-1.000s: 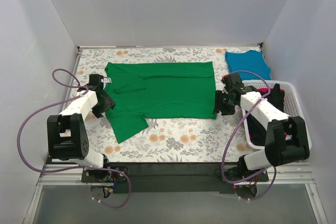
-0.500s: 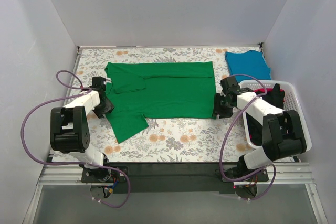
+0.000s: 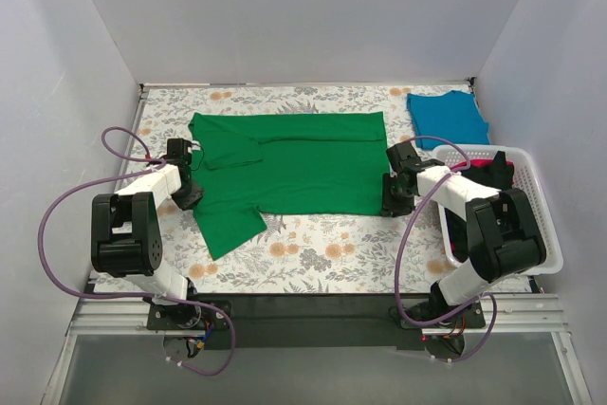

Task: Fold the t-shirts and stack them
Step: Fold the tshirt

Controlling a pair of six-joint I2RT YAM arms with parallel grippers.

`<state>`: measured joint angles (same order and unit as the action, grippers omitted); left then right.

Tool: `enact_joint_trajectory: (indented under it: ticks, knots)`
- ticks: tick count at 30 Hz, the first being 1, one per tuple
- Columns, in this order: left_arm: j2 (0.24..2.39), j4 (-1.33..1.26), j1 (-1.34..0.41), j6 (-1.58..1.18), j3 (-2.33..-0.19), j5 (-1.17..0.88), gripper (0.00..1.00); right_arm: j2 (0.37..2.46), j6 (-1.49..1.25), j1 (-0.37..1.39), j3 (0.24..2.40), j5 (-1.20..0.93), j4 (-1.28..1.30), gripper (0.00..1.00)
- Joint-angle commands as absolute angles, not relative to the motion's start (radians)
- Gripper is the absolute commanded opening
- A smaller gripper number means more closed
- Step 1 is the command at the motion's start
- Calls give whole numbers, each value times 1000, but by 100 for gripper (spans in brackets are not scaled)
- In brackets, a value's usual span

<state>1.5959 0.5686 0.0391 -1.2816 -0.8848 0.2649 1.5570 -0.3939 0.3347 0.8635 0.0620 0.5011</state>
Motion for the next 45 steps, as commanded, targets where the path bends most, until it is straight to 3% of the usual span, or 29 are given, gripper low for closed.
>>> enact_joint_trajectory:
  ticks: [1,4,5,8,9,21,22,25,28,45]
  knots:
    - [1612,586,41,-1287,-862,299,17,1595,-384,345,850,147,512,38]
    - [1621,597,41,-1295,-870,299,4,1588,-373,345,842,167,525,28]
    - [1621,603,41,-1295,-874,299,1,1585,-362,344,841,169,528,19]
    - [1614,626,41,-1296,-884,301,0,1577,-341,345,838,163,546,2]
    - [1606,630,40,-1296,-885,301,0,1575,-336,345,838,155,552,1]
    - [1578,663,41,-1296,-885,279,0,1534,-311,345,877,34,588,3]
    - [1575,663,41,-1296,-884,279,0,1529,-321,345,884,29,591,14]
    - [1565,664,41,-1293,-882,282,0,1516,-336,345,911,18,591,30]
    - [1560,666,41,-1292,-881,284,0,1505,-350,345,937,20,591,38]
    - [1536,676,41,-1289,-874,278,0,1620,-365,390,966,109,592,37]
